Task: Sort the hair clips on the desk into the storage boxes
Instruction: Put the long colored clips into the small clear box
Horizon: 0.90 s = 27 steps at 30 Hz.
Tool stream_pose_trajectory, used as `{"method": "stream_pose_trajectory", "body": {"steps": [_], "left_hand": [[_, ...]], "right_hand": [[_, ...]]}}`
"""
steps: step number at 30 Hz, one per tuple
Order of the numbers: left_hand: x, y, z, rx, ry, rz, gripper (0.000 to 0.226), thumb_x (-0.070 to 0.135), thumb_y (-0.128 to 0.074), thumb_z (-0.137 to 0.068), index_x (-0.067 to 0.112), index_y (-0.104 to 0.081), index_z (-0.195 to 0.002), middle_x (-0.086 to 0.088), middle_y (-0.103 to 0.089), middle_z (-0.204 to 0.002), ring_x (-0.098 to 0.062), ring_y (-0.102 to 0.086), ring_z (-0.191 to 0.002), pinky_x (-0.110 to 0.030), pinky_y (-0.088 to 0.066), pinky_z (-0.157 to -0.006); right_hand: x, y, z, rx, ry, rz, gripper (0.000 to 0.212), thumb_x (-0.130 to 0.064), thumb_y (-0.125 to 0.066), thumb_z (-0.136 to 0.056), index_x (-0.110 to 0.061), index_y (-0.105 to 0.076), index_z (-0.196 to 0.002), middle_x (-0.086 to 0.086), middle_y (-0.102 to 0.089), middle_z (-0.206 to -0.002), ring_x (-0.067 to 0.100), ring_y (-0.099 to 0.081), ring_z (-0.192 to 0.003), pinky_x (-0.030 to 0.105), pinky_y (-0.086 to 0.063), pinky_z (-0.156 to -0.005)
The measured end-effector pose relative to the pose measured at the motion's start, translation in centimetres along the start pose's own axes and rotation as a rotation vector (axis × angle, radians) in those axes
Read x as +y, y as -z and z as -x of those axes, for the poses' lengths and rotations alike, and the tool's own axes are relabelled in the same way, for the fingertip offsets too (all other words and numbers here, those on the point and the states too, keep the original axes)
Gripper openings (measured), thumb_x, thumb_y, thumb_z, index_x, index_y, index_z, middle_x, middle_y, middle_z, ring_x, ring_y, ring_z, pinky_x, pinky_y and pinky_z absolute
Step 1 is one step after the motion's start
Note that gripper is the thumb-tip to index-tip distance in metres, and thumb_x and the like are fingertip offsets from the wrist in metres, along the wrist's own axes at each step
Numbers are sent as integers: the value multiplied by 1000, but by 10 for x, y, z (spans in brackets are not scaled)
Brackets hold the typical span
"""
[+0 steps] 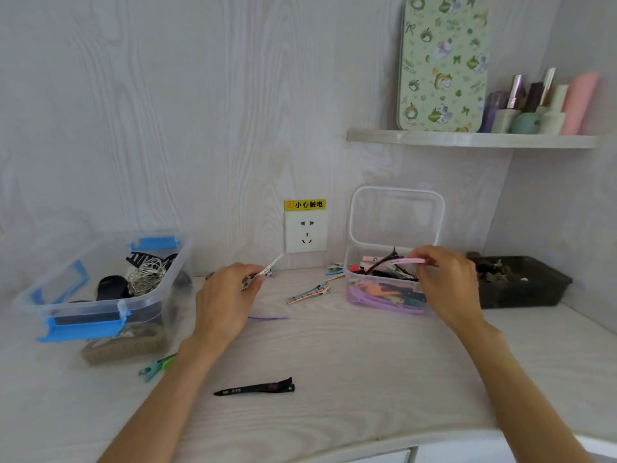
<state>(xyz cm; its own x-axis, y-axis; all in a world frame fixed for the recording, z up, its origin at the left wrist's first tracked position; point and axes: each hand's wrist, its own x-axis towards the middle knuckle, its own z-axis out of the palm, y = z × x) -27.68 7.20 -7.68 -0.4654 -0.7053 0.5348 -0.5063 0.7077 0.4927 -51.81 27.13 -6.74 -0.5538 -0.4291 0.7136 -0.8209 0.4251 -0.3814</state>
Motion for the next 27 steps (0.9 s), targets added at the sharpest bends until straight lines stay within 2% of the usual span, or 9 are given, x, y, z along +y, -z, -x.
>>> {"method": "stream_pose_trajectory", "body": {"steps": [3, 5, 7, 9, 12, 16, 20, 24, 27], "left_hand": [[7, -3, 3, -3, -23, 22, 17, 33, -57, -91, 34, -69, -103, 12, -69, -99, -15, -62, -92, -36, -51, -74], [18, -3, 1, 25, -34, 106, 16, 32, -59, -90, 35, -70, -101, 13, -69, -95, -13, -61, -88, -36, -51, -74], [42, -7, -8, 39, -80, 204, 15, 31, -60, -89, 35, -71, -99, 13, -68, -89, -11, -60, -84, -34, -50, -73], [77, -13, -20, 3, -157, 296, 16, 30, -60, -89, 34, -71, -100, 15, -66, -88, -8, -58, -82, -29, -48, -73], [133, -35, -36, -158, -281, 317, 20, 30, -59, -90, 30, -70, -108, 14, -67, -95, -5, -56, -85, -27, -47, -75], [167, -73, -49, -461, -315, 235, 27, 30, -59, -90, 23, -67, -114, 3, -67, -116, -16, -61, -106, -34, -48, -91], [160, -70, -42, -614, -262, 259, 41, 31, -59, -90, 18, -57, -128, 0, -58, -132, -16, -53, -122, -35, -41, -104], [117, -30, -28, -517, -245, 95, 37, 25, -53, -93, 25, -53, -131, 5, -54, -136, -14, -48, -126, -26, -37, -99], [68, 11, -8, -453, -127, -148, 40, 19, -47, -95, 26, -47, -135, 3, -49, -139, -18, -45, -128, -30, -37, -102]], "right_hand": [[10, -7, 5, -36, -69, -73, 25, 0, -54, -86, -12, -73, -98, 10, -72, -87, 28, -64, -78, 48, -53, -80], [9, -8, 7, -14, -71, -110, 29, 2, -51, -86, -11, -73, -99, 11, -72, -93, 30, -61, -90, 47, -51, -86], [6, -5, 8, 22, -117, -174, 28, 3, -49, -87, -8, -71, -100, 10, -69, -103, 27, -58, -101, 34, -45, -91], [2, -3, 6, 68, -184, -270, 30, 8, -45, -87, -7, -68, -100, 9, -65, -108, 22, -58, -101, 24, -42, -87], [0, 0, 6, 100, -207, -407, 43, 22, -40, -80, -10, -63, -97, 7, -57, -109, 19, -58, -99, 25, -46, -93], [2, 0, 6, 141, -209, -451, 52, 28, -44, -71, -14, -59, -97, 1, -51, -110, 18, -56, -104, 21, -44, -96], [-3, 2, 6, 158, -297, -536, 36, 17, -46, -82, -13, -56, -99, 6, -54, -110, 16, -56, -100, 16, -46, -87], [-5, 1, 6, 183, -322, -404, 22, 3, -54, -85, -13, -56, -102, 8, -58, -109, 21, -57, -97, 29, -49, -82], [-6, 0, 13, 190, -166, -141, 23, 1, -61, -81, -8, -60, -102, 13, -61, -105, 27, -57, -97, 39, -50, -80]]}}
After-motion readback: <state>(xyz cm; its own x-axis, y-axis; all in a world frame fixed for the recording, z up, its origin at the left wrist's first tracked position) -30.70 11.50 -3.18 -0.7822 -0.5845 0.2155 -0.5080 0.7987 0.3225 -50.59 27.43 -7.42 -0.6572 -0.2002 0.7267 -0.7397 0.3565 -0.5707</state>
